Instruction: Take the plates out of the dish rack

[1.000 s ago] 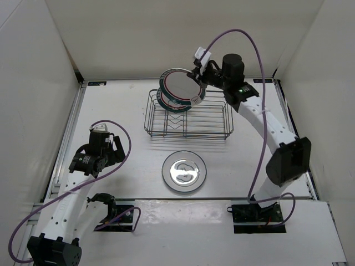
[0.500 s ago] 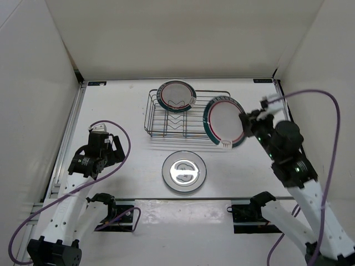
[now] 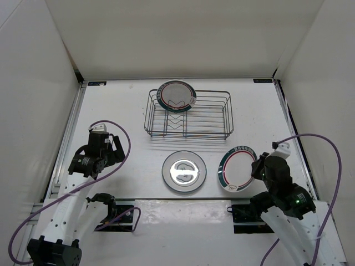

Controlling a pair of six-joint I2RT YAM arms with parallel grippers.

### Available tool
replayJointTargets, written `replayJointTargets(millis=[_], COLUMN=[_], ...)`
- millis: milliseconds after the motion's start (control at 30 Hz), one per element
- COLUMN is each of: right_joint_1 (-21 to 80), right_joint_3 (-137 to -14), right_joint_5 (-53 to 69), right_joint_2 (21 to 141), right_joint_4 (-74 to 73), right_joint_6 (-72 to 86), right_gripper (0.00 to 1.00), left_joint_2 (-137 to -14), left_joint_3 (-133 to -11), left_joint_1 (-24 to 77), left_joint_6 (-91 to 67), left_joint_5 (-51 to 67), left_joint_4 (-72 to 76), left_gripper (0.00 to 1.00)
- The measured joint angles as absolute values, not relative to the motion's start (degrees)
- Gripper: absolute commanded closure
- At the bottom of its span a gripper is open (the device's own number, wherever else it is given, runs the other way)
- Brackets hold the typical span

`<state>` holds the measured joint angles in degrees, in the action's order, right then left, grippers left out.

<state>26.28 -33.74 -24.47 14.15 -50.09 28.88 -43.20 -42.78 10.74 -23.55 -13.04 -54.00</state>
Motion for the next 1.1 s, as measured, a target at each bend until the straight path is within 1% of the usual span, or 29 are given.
replayJointTargets(millis=[133, 267, 300, 433, 467, 533, 667, 700, 733, 767, 933, 1100], right_joint_1=[26.3, 26.3, 26.3, 26.3, 26.3, 26.3, 26.3, 26.3, 26.3, 26.3, 26.3, 26.3], right_joint_3=[-31.1, -27.0, -26.3, -23.8, -23.1, -21.8, -19.6, -19.1, -18.8, -18.5, -16.8, -16.8], right_joint_5=[-26.4, -29.4, -30.2, -33.1, -33.5, -34.2, -34.8, -34.9, -34.9, -35.0, -36.0, -36.3], right_joint_2=[12.4, 7.5, 6.4, 2.6, 2.2, 1.7, 1.5, 1.4, 1.3, 1.2, 1.2, 1.2], right_joint_4=[-52.2, -54.3, -54.5, -55.7, -55.6, -55.4, -55.5, -55.5, -55.5, -55.6, -56.8, -56.8], right_joint_6=[35.0, 41.0, 42.4, 47.9, 49.3, 52.4, 56.8, 57.7, 58.5, 59.2, 62.1, 63.2], right_gripper=[1.0, 1.0, 0.96, 0.98, 0.95, 0.86, 0.86, 0.83, 0.79, 0.69, 0.63, 0.53], left_joint_2=[-43.4, -43.4, -43.4, -43.7, -43.7, -43.8, -43.8, -43.9, -43.9, -43.9, -43.9, -44.2], left_joint_3=[-42.8, -42.7, -42.7, -42.7, -42.7, -42.7, -42.7, -42.7, -42.7, -42.7, -42.7, -42.7], left_joint_1=[10.7, 10.7, 10.7, 10.7, 10.7, 10.7, 10.7, 10.7, 10.7, 10.7, 10.7, 10.7], left_joint_6=[-23.5, -23.5, -23.5, -23.5, -23.5, -23.5, -23.5, -23.5, -23.5, -23.5, -23.5, -23.5], left_joint_5=[-13.0, -13.0, -13.0, -13.0, -13.0, -13.0, -13.0, -13.0, -13.0, -13.0, -13.0, -13.0], left_joint_4=[-54.0, -54.0, -54.0, -54.0, -54.0, -54.0, -54.0, -54.0, -54.0, -54.0, -54.0, -54.0], left_gripper=[0.0, 0.0, 0.0, 0.0, 0.0, 0.0, 0.0, 0.0, 0.0, 0.0, 0.0, 0.0])
